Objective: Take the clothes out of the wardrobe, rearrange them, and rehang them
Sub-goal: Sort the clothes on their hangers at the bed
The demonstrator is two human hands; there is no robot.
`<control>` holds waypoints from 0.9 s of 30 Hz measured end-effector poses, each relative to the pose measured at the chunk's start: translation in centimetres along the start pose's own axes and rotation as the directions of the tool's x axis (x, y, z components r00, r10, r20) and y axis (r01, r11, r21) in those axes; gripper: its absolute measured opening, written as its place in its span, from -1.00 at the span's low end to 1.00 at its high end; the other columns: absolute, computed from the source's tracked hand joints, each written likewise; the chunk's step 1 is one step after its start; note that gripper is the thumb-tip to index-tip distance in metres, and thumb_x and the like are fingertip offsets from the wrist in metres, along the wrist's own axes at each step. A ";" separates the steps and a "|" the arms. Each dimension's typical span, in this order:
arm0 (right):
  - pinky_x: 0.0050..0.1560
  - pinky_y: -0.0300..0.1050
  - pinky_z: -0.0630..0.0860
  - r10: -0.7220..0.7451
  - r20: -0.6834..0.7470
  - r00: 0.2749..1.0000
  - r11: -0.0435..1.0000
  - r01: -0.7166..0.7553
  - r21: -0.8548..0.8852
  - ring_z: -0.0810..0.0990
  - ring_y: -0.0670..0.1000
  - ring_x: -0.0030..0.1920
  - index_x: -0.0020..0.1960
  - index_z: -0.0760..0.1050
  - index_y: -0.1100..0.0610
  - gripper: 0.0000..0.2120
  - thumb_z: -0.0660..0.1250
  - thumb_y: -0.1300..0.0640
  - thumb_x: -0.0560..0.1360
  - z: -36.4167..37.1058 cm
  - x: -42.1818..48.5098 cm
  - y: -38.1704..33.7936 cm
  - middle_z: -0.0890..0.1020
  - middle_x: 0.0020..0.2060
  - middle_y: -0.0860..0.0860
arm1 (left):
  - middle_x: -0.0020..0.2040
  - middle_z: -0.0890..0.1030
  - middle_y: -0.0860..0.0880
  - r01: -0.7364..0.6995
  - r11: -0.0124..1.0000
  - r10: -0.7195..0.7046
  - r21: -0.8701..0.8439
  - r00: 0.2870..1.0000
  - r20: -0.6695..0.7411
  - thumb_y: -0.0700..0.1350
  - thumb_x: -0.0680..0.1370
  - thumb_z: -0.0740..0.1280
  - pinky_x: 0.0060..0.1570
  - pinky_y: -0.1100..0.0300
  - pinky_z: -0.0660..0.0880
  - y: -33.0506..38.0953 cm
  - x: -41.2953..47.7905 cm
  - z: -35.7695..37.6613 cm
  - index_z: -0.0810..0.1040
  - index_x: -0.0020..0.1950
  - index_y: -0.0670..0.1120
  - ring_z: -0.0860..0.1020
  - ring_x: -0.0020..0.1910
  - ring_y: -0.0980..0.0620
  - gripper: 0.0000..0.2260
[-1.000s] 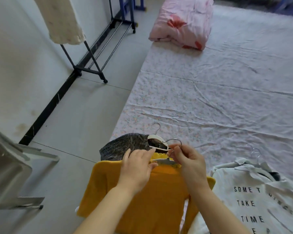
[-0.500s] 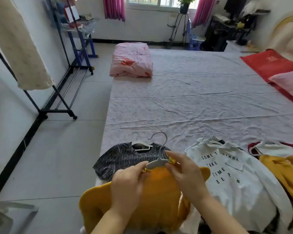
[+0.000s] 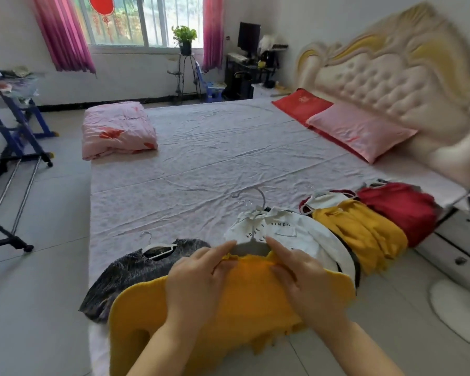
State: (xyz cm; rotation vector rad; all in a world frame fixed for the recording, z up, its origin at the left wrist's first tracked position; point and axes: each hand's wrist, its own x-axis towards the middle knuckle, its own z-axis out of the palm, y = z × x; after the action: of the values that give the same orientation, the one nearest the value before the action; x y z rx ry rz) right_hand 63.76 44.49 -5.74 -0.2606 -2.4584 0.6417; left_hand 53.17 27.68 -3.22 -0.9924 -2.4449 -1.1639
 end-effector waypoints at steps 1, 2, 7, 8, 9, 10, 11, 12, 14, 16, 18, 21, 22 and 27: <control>-0.05 -0.36 0.42 0.021 0.000 1.000 1.000 -0.021 -0.013 0.51 -0.17 -0.18 0.40 0.20 -0.30 -0.51 0.19 -0.03 0.51 -1.5 -0.9 0.9 0.55 -0.22 -0.16 | -0.20 0.67 0.10 -0.003 1.000 0.004 -0.027 1.000 0.025 0.10 0.42 0.24 -0.37 0.20 0.53 1.3 -0.2 1.1 0.63 0.05 0.14 0.59 -0.36 0.09 -0.72; -0.02 -0.40 0.39 0.046 -0.002 0.999 0.999 -0.046 -0.023 0.51 -0.16 -0.16 0.39 0.20 -0.33 -0.50 0.21 -0.03 0.51 -2.9 -1.9 2.0 0.57 -0.20 -0.15 | -0.18 0.67 0.10 -0.007 0.999 0.009 -0.054 0.999 0.047 0.11 0.43 0.21 -0.37 0.16 0.55 2.7 -0.4 2.3 0.62 0.05 0.15 0.60 -0.34 0.08 -0.72; 0.01 -0.34 0.45 0.148 -0.056 0.987 0.989 -0.150 -0.020 0.54 -0.18 -0.08 0.34 0.23 -0.39 -0.51 0.21 0.04 0.52 -10.9 -7.5 8.3 0.58 -0.14 -0.20 | -0.10 0.66 0.14 -0.035 0.990 0.054 -0.134 0.989 0.140 0.12 0.44 0.25 -0.27 0.15 0.55 11.1 -2.1 9.6 0.61 0.09 0.18 0.60 -0.25 0.11 -0.73; 0.00 -0.34 0.45 0.163 -0.071 0.984 0.986 -0.166 -0.028 0.52 -0.21 -0.10 0.33 0.24 -0.39 -0.50 0.21 0.06 0.51 -12.8 -8.5 9.8 0.55 -0.18 -0.26 | -0.09 0.64 0.16 -0.030 0.989 0.053 -0.147 0.986 0.155 0.08 0.43 0.28 -0.24 0.18 0.52 13.2 -2.6 11.3 0.60 0.09 0.18 0.57 -0.23 0.14 -0.74; -0.02 -0.33 0.46 0.174 -0.084 0.981 0.983 -0.178 -0.039 0.51 -0.22 -0.12 0.33 0.27 -0.36 -0.50 0.22 0.08 0.51 -14.7 -9.6 11.4 0.51 -0.21 -0.30 | -0.09 0.61 0.20 -0.029 0.987 0.055 -0.156 0.985 0.164 0.05 0.42 0.30 -0.23 0.24 0.49 15.2 -3.0 13.0 0.60 0.10 0.18 0.54 -0.21 0.17 -0.73; -0.02 -0.31 0.46 0.180 -0.103 0.978 0.981 -0.186 -0.055 0.50 -0.23 -0.15 0.35 0.29 -0.30 -0.51 0.23 0.10 0.50 -16.4 -10.6 13.0 0.49 -0.23 -0.32 | -0.08 0.57 0.24 -0.032 0.986 0.061 -0.163 0.982 0.178 0.05 0.42 0.29 -0.20 0.28 0.46 17.2 -3.4 14.6 0.60 0.11 0.17 0.52 -0.19 0.19 -0.72; -0.04 -0.28 0.47 0.185 -0.124 0.975 0.979 -0.194 -0.069 0.50 -0.23 -0.17 0.36 0.31 -0.23 -0.51 0.23 0.12 0.49 -18.1 -11.6 14.6 0.47 -0.25 -0.32 | -0.07 0.53 0.26 -0.031 0.984 0.067 -0.176 0.977 0.204 0.05 0.42 0.28 -0.18 0.29 0.45 19.1 -3.8 16.3 0.59 0.12 0.17 0.50 -0.16 0.19 -0.70; -0.06 -0.25 0.48 0.192 -0.144 0.971 0.976 -0.205 -0.079 0.49 -0.23 -0.20 0.36 0.33 -0.18 -0.52 0.24 0.14 0.48 -19.7 -12.5 16.1 0.46 -0.27 -0.30 | -0.05 0.51 0.26 -0.025 0.981 0.071 -0.193 0.969 0.238 0.07 0.42 0.26 -0.15 0.29 0.46 21.0 -4.2 17.9 0.58 0.14 0.18 0.51 -0.13 0.18 -0.69; -0.09 -0.23 0.47 0.207 -0.180 0.962 0.969 -0.227 -0.099 0.49 -0.21 -0.25 0.35 0.34 -0.12 -0.50 0.27 0.21 0.46 -22.7 -14.0 18.9 0.50 -0.29 -0.23 | -0.01 0.53 0.23 -0.017 0.975 0.085 -0.222 0.951 0.298 0.06 0.49 0.29 -0.16 0.34 0.44 23.9 -4.8 21.3 0.53 0.18 0.21 0.53 -0.09 0.16 -0.74; -0.12 -0.24 0.48 0.218 -0.212 0.953 0.962 -0.247 -0.119 0.51 -0.19 -0.28 0.33 0.35 -0.11 -0.47 0.30 0.26 0.43 -25.2 -15.1 21.7 0.55 -0.31 -0.16 | 0.06 0.56 0.18 0.008 0.970 0.083 -0.241 0.927 0.365 -0.02 0.53 0.32 -0.14 0.34 0.41 26.4 -5.2 24.3 0.48 0.23 0.22 0.52 -0.04 0.15 -0.72; -0.18 -0.22 0.49 0.230 -0.233 0.945 0.955 -0.266 -0.135 0.49 -0.21 -0.30 0.30 0.40 -0.09 -0.48 0.31 0.28 0.42 -27.1 -15.7 24.3 0.55 -0.33 -0.18 | 0.11 0.54 0.17 0.043 0.969 0.064 -0.243 0.907 0.417 -0.04 0.54 0.30 -0.09 0.37 0.37 28.3 -5.3 26.8 0.46 0.26 0.20 0.48 0.00 0.20 -0.69; -0.17 -0.30 0.40 0.252 -0.235 0.939 0.947 -0.290 -0.142 0.42 -0.27 -0.32 0.27 0.45 -0.09 -0.49 0.34 0.31 0.41 -29.1 -15.5 28.4 0.47 -0.35 -0.24 | 0.08 0.51 0.22 0.069 0.964 0.060 -0.255 0.882 0.467 -0.03 0.55 0.27 -0.14 0.52 0.32 30.8 -4.5 30.3 0.41 0.25 0.26 0.45 -0.02 0.25 -0.69; -0.15 -0.33 0.37 0.257 -0.241 0.936 0.944 -0.296 -0.143 0.42 -0.30 -0.30 0.27 0.45 -0.09 -0.51 0.32 0.28 0.41 -29.6 -15.1 29.9 0.45 -0.35 -0.26 | 0.06 0.51 0.22 0.080 0.960 0.059 -0.267 0.877 0.477 -0.04 0.55 0.28 -0.14 0.53 0.32 31.4 -4.0 31.5 0.39 0.24 0.28 0.45 -0.03 0.25 -0.69; -0.18 -0.30 0.37 0.306 -0.237 0.922 0.937 -0.336 -0.097 0.46 -0.27 -0.25 0.25 0.46 -0.07 -0.57 0.25 0.22 0.43 -30.8 -12.5 37.8 0.42 -0.35 -0.34 | 0.07 0.47 0.21 0.078 0.959 0.080 -0.271 0.846 0.527 -0.12 0.56 0.26 -0.10 0.50 0.32 33.0 -0.6 38.3 0.37 0.31 0.22 0.43 -0.03 0.25 -0.63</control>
State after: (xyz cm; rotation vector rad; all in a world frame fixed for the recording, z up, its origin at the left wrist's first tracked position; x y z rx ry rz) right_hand 93.30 85.10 -8.62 -0.7630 -2.2650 0.5450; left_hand 78.14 71.31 -8.97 -1.5921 -2.7261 -1.4213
